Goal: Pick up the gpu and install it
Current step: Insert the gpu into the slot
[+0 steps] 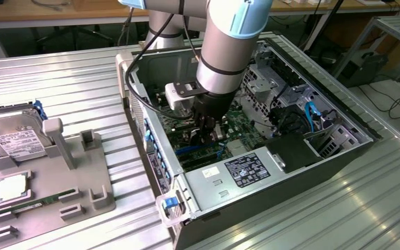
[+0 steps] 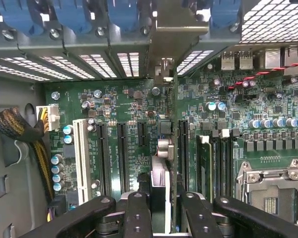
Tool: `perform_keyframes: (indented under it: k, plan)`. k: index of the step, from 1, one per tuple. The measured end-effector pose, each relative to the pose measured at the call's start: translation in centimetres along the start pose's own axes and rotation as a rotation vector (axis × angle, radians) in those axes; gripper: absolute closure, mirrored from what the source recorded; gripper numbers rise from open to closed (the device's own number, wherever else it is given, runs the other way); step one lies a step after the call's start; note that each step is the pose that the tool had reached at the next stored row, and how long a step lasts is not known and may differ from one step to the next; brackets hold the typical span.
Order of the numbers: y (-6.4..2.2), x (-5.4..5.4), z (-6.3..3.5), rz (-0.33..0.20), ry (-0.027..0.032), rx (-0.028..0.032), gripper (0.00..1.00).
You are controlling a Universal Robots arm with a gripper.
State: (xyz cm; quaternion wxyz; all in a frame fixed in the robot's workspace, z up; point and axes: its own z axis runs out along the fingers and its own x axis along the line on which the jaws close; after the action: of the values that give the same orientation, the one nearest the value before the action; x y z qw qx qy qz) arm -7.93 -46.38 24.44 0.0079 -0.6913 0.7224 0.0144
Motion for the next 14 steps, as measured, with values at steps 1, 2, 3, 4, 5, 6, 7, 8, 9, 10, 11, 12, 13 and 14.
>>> perform_keyframes:
  k: [1,2,3,4,5,6,7,8,9,10,11,12,13,14]
  plan:
    - [0.0,0.0,0.0,0.0,0.0002,-0.0001,0.72]
    - [0.0,0.0,0.0,-0.001,0.0002,-0.0002,0.72]
    - [0.0,-0.01,0.01,-0.003,0.0001,-0.0002,0.72]
    - [0.0,-0.02,0.02,-0.006,0.0,-0.0001,0.72]
    - [0.0,-0.03,0.03,-0.008,-0.0001,-0.0002,0.72]
    - [0.0,-0.05,0.04,-0.01,0.0,-0.0003,0.72]
    - [0.0,-0.08,0.04,-0.012,0.0001,-0.0004,0.72]
    - [0.01,-0.12,0.04,-0.015,0.0002,-0.0005,0.72]
    - [0.01,-0.15,0.05,-0.016,0.0001,-0.0005,0.72]
    - [0.01,-0.15,0.05,-0.017,0.0002,-0.0005,0.72]
    - [0.01,-0.15,0.05,-0.017,0.0003,-0.0006,0.72]
    - [0.0,-0.16,0.08,-0.017,0.0002,-0.0006,0.72]
    - [0.0,-0.17,0.16,-0.017,0.0001,-0.0005,0.72]
    - [0.0,-0.16,0.23,-0.017,0.0001,-0.0005,0.72]
